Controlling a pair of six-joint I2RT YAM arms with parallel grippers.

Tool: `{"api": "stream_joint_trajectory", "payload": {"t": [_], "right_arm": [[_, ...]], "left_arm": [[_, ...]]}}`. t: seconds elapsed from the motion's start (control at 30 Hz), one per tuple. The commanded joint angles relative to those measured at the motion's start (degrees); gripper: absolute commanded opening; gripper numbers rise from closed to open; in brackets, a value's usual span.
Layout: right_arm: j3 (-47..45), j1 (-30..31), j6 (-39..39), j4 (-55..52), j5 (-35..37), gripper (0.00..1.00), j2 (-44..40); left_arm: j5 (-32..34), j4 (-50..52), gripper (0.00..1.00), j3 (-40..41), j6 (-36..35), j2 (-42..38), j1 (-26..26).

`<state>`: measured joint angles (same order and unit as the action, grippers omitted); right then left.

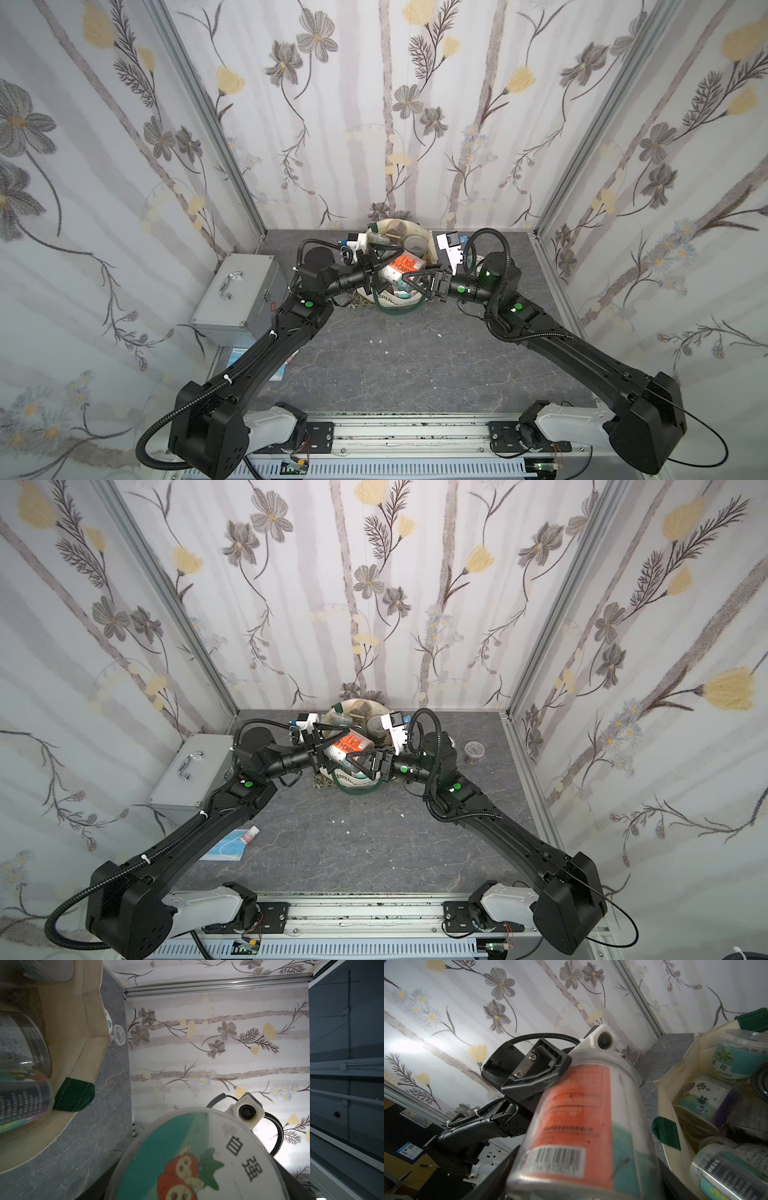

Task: Take out the seed jars from the canvas bag
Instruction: Place the seed jar at the center of the board.

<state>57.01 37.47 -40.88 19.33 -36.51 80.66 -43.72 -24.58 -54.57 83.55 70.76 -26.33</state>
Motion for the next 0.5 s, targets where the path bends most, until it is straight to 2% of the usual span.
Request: {"api": "stream_joint_trajectory", "payload": {"t": [0.0,0.27,0.37,0.47], "right_arm": [[0.8,0.1,0.3,2.3,0.2,0.75,0.4],[1.3,0.3,1.1,0.2,0.9,0.91,0.3],[1.4,0.2,2.0,-1.6,2.2,1.00,-0.2],[1.4,0.2,3.1,-4.4,4.2,1.00,-0.5]], "left_arm": [[-1.8,-3.4,0.79,0.2,0.7,-0.4,-0.2],[-1.0,-1.9,0.75,-0.2,-1.0,-0.9,-0.2],[0.7,4.0,0.74,-1.4,-5.3,-1.6,-0.1],[3.8,13.4,0.75,-4.0,-11.4,-2.7,0.5]]}}
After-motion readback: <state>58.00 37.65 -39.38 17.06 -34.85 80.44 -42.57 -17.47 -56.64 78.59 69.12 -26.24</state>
